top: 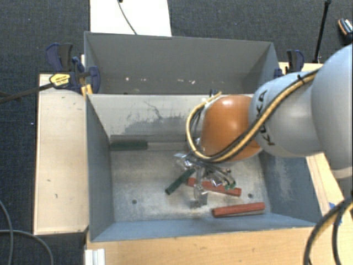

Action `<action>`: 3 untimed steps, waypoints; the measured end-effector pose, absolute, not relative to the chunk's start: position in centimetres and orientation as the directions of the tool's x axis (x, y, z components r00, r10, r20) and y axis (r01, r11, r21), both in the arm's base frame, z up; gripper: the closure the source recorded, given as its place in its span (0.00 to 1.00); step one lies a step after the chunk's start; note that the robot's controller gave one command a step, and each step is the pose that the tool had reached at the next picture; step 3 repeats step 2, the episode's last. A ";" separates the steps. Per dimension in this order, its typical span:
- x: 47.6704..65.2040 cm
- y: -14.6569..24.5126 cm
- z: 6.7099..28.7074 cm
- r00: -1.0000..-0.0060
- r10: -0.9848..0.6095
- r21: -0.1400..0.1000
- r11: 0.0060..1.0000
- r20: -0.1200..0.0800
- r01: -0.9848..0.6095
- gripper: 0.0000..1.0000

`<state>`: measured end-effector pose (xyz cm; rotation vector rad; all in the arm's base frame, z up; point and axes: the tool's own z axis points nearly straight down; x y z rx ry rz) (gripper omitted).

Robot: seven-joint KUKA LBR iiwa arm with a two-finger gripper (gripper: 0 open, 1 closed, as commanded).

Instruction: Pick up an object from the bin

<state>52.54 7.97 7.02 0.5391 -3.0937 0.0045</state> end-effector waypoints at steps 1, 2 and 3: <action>52.5 8.4 7.0 -0.941 -0.338 0.001 0.941 0.001 -0.338 1.00; 55.7 10.3 20.6 -0.920 -0.392 -0.002 0.920 -0.012 -0.392 1.00; 55.7 10.3 20.6 -0.920 -0.392 -0.002 0.920 -0.012 -0.392 1.00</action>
Offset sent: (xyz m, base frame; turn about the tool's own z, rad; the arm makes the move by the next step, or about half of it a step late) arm 0.0000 0.0000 0.0000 0.0000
